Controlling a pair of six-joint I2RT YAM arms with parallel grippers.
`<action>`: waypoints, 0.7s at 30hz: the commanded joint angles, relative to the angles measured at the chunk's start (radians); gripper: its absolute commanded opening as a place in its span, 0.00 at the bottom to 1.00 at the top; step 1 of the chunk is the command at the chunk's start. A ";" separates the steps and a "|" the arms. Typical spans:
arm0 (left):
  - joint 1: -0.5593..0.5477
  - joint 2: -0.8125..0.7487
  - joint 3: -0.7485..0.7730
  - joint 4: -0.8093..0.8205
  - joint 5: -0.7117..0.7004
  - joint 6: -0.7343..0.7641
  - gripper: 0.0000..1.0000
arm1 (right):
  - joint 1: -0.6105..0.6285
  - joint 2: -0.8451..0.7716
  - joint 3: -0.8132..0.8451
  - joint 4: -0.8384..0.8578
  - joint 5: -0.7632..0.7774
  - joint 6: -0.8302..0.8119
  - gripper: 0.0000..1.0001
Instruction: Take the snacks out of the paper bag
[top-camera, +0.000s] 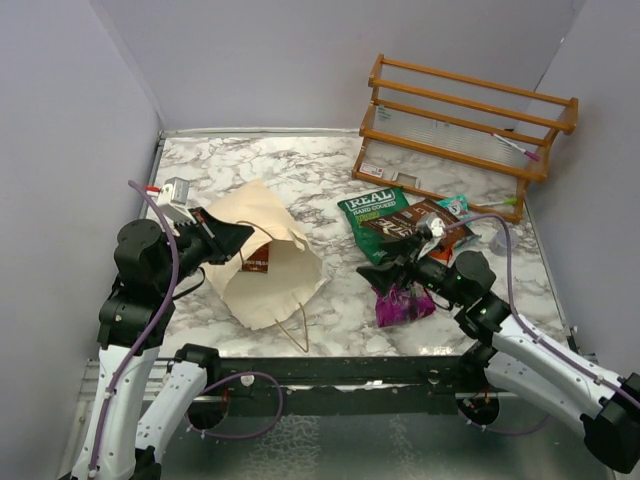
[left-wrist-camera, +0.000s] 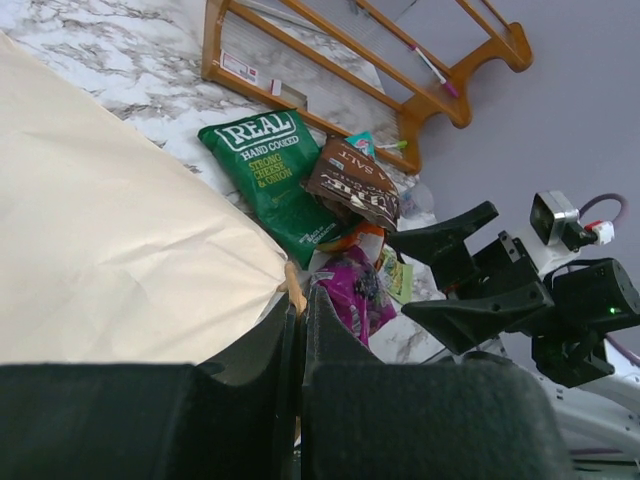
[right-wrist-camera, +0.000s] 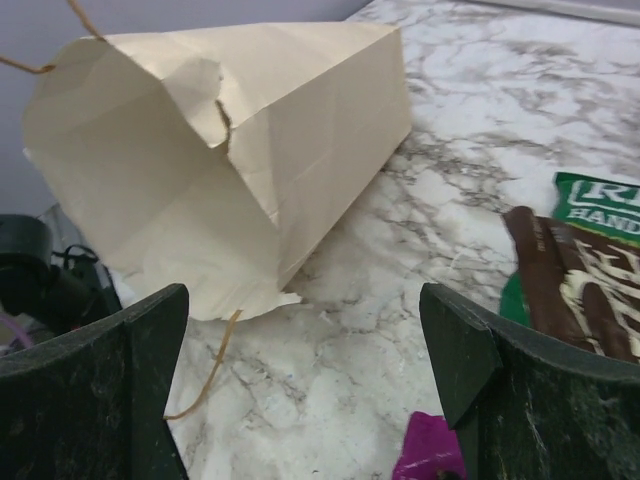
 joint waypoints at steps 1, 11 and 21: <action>0.000 -0.006 0.019 -0.004 0.021 0.019 0.00 | 0.105 0.048 0.015 0.179 -0.086 -0.047 0.99; 0.000 0.006 0.024 0.005 0.036 0.013 0.00 | 0.581 0.386 0.198 0.113 0.129 -0.885 0.99; 0.000 0.027 0.042 -0.014 0.116 0.081 0.00 | 0.623 0.754 0.348 0.240 0.177 -1.323 0.79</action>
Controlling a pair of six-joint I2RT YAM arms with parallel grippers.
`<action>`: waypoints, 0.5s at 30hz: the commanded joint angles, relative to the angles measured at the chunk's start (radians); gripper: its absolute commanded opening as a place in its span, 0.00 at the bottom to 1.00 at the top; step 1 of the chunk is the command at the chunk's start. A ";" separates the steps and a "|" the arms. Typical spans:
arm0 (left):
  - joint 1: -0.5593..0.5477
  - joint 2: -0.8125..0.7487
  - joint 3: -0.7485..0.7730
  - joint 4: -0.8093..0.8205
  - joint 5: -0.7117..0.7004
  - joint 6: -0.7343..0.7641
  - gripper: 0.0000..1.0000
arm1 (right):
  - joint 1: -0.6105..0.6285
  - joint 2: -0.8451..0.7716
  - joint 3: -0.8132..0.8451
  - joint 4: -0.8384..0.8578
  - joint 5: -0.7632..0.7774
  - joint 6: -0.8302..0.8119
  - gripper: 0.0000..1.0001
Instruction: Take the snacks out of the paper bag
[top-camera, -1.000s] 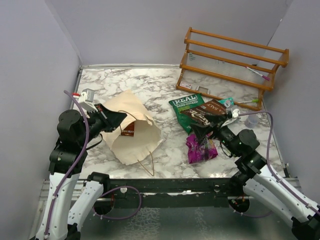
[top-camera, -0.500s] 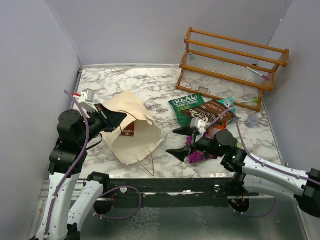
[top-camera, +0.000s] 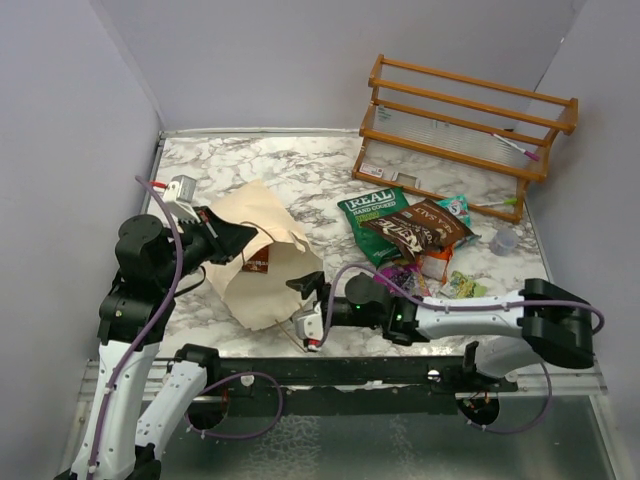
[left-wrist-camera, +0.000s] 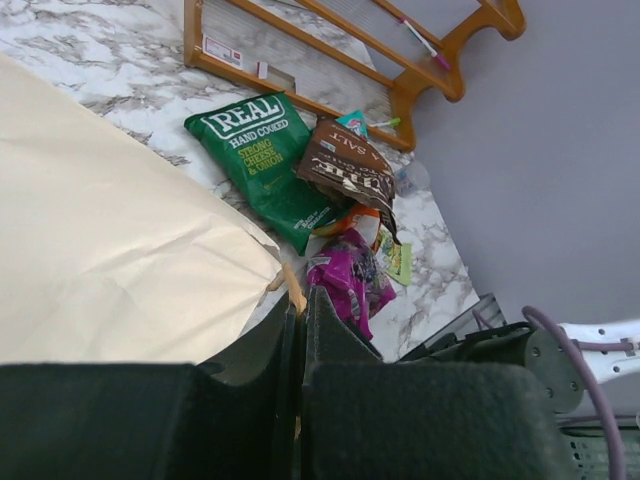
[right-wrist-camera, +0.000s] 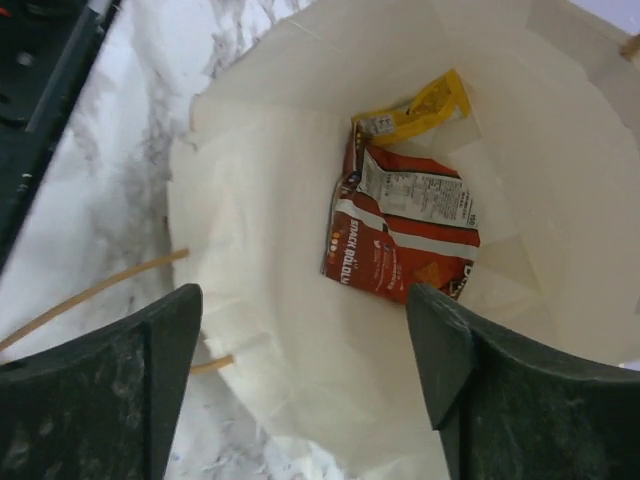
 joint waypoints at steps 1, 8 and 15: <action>0.000 0.000 0.018 0.002 0.075 0.048 0.00 | 0.005 0.160 0.125 0.091 0.085 -0.258 0.71; 0.000 0.003 0.021 0.023 0.145 0.064 0.00 | 0.004 0.443 0.219 0.252 0.169 -0.235 0.59; 0.000 0.003 0.050 -0.003 0.152 0.085 0.00 | -0.005 0.636 0.383 0.229 0.222 -0.221 0.59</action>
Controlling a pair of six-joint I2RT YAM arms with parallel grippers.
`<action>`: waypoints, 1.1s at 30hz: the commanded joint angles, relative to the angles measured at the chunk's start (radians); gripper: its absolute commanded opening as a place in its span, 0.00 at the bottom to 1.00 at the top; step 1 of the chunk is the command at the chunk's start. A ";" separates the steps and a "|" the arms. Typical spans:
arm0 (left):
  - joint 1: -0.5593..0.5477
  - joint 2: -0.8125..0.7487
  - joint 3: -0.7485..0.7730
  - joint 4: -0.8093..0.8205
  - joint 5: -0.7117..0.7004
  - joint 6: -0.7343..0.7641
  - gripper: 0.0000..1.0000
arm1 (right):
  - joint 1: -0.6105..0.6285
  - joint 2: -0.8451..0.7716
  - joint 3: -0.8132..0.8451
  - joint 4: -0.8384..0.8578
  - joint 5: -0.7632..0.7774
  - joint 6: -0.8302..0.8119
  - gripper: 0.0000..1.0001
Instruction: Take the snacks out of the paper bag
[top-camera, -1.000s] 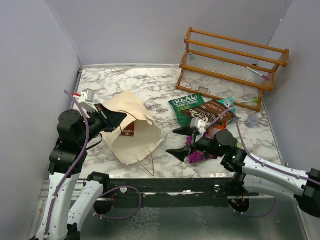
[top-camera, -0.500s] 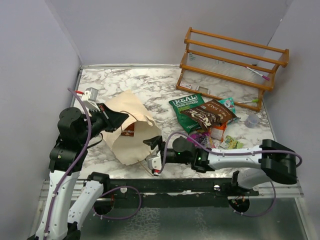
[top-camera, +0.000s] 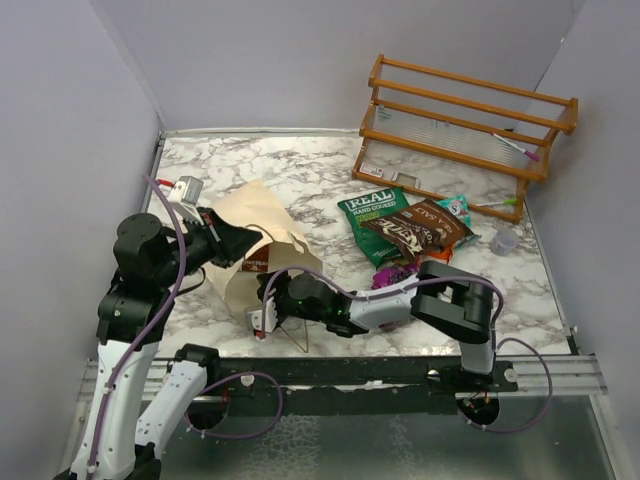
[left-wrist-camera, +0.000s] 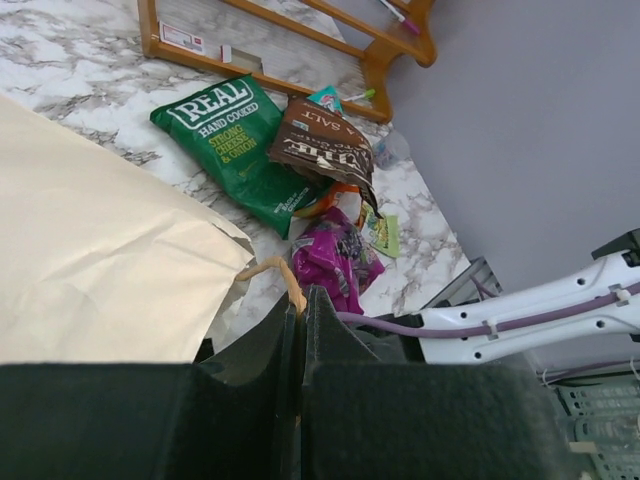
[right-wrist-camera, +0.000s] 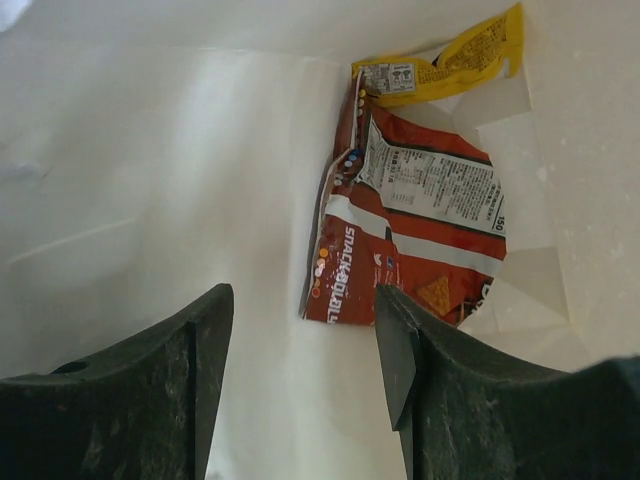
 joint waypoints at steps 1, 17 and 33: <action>0.000 -0.008 0.039 -0.002 0.043 0.026 0.00 | -0.008 0.087 0.092 0.069 0.062 -0.014 0.59; 0.000 -0.015 0.081 -0.037 0.045 0.037 0.00 | -0.065 0.336 0.282 0.083 0.091 -0.115 0.57; 0.000 -0.029 0.093 -0.022 0.049 -0.011 0.00 | -0.152 0.628 0.751 -0.019 0.167 -0.149 0.43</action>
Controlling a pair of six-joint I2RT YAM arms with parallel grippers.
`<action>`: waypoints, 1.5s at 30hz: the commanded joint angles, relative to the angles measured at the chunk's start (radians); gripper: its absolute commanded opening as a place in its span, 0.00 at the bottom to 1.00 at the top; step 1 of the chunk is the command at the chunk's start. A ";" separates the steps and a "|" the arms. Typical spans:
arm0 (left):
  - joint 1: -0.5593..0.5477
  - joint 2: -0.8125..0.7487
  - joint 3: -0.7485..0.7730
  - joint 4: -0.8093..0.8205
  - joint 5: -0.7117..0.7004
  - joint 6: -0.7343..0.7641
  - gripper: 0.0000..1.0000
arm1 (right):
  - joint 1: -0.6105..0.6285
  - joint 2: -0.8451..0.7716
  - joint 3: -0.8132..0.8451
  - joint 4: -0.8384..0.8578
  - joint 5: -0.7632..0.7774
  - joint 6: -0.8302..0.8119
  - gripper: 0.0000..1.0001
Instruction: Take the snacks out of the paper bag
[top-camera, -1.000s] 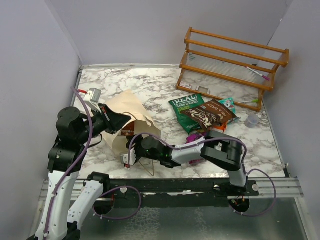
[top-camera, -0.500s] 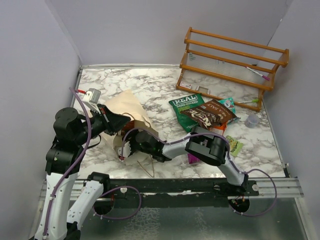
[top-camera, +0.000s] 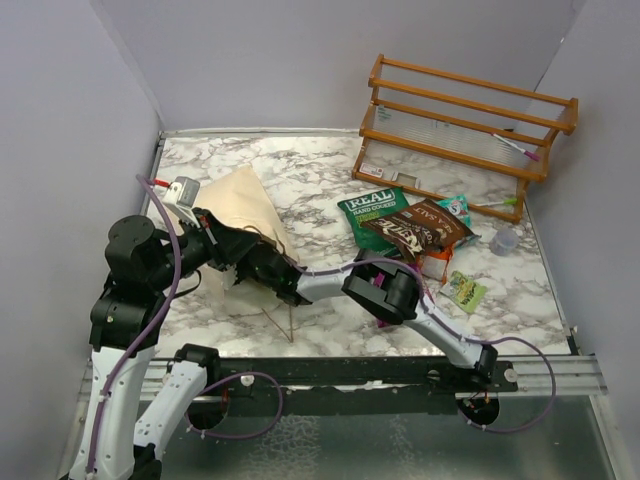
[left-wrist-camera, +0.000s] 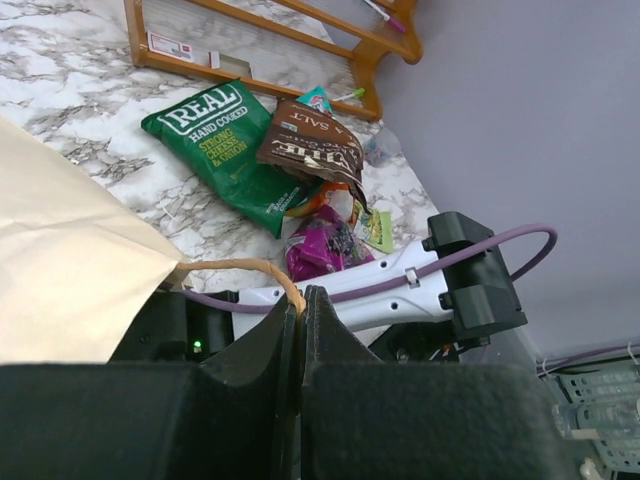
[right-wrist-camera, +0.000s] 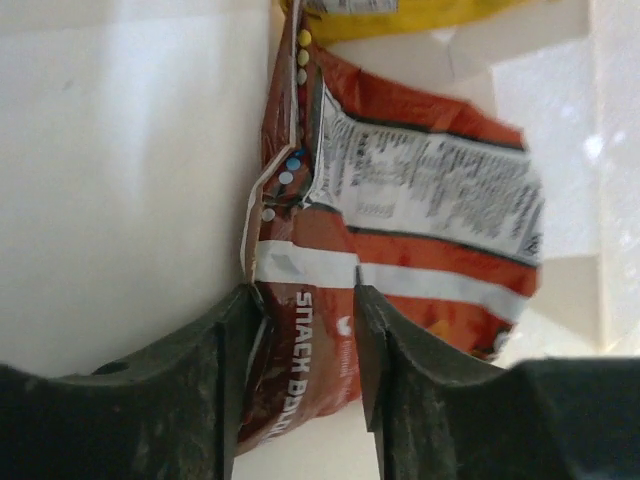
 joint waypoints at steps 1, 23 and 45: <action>0.000 -0.019 0.033 0.020 0.012 -0.030 0.00 | -0.034 0.044 0.087 -0.076 0.011 0.001 0.37; 0.000 -0.033 -0.027 0.001 -0.145 -0.034 0.00 | -0.009 -0.391 -0.322 -0.039 -0.064 0.283 0.01; 0.000 -0.057 -0.079 0.049 -0.186 -0.087 0.00 | 0.101 -0.936 -0.735 -0.159 -0.249 0.585 0.01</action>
